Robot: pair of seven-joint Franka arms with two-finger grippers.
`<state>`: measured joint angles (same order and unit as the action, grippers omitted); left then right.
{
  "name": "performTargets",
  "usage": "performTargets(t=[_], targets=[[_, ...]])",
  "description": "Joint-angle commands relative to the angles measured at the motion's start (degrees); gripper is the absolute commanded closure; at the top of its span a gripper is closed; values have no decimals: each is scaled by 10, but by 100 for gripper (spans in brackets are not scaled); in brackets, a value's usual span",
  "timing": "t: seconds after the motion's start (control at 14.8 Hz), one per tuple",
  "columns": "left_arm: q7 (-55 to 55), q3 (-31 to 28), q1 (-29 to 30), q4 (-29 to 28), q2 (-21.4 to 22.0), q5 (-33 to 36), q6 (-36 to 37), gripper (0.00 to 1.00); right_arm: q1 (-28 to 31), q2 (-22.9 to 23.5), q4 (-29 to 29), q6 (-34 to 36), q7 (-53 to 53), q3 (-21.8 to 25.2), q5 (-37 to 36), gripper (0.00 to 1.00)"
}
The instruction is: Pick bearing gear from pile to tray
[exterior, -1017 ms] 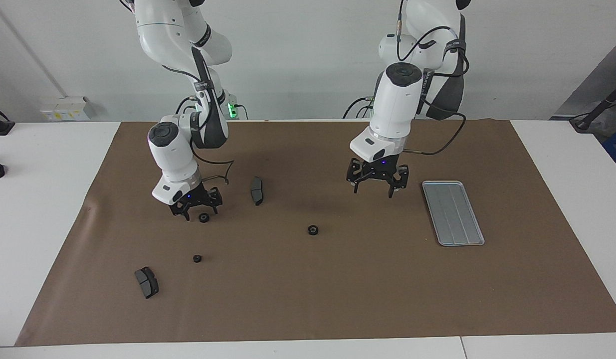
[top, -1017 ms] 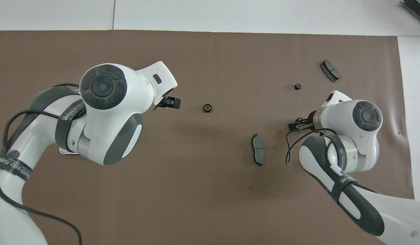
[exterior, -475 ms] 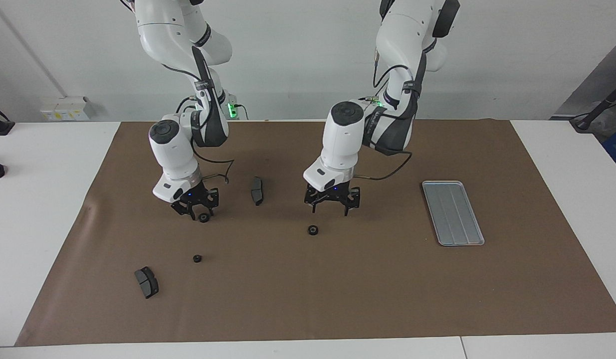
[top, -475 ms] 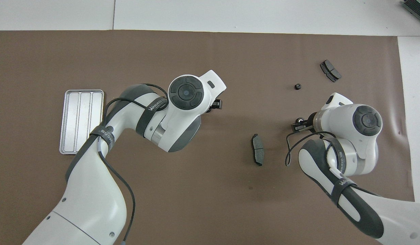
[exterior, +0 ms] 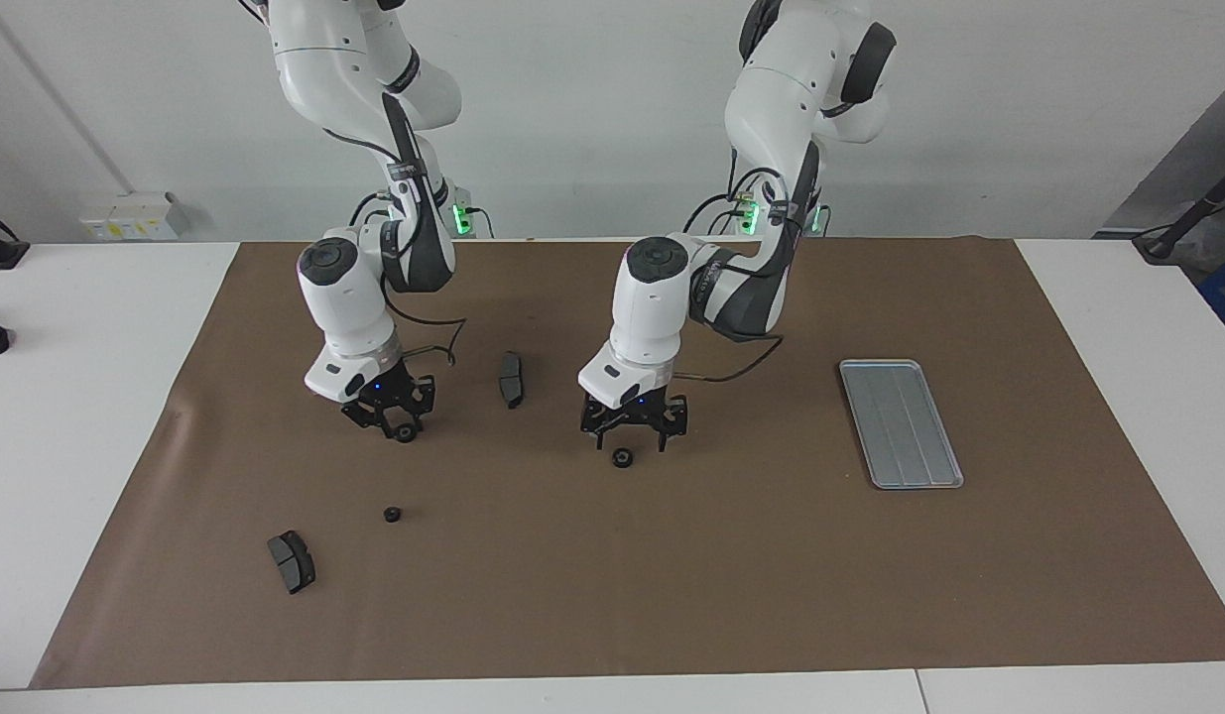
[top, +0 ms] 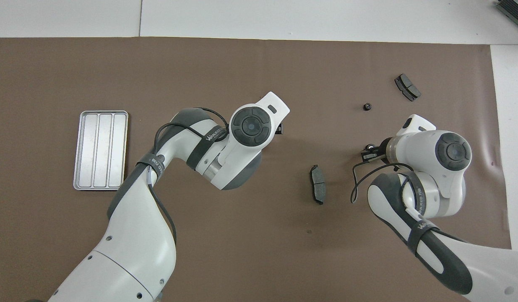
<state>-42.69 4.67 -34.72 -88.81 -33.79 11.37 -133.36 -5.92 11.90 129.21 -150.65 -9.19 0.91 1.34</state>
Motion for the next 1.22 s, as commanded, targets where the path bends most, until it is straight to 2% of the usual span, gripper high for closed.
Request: performTargets(t=[0.0,0.14,0.34,0.41,0.61,0.95,1.02,1.08,1.15], targets=[[-30,-16,-14,1,-13,19,-30,0,0,-11,8,-15,46,-5,11,100],[-39,-16,-12,-21,-12,19,-57,0,-7,-22,-19,12,101,-8,11,100],[-45,-15,-11,-32,-11,17,-63,3,-10,-33,-93,109,198,-8,11,100],[-57,-15,-10,-32,-11,16,-63,11,-10,-33,-113,138,215,-8,11,100],[-63,-15,-10,-33,-10,16,-61,52,-12,-36,-152,189,233,-13,11,100],[-56,-16,-9,-45,-8,22,-64,54,-11,-31,-224,261,269,-34,11,100],[-55,-17,-9,-45,-7,23,-62,68,-12,-29,-238,274,269,-35,14,100],[-55,-18,-9,-44,-7,24,-59,85,-12,-28,-257,289,270,-38,29,100],[-55,-18,-9,-44,-7,24,-56,94,-12,-28,-274,303,271,-38,42,100]])
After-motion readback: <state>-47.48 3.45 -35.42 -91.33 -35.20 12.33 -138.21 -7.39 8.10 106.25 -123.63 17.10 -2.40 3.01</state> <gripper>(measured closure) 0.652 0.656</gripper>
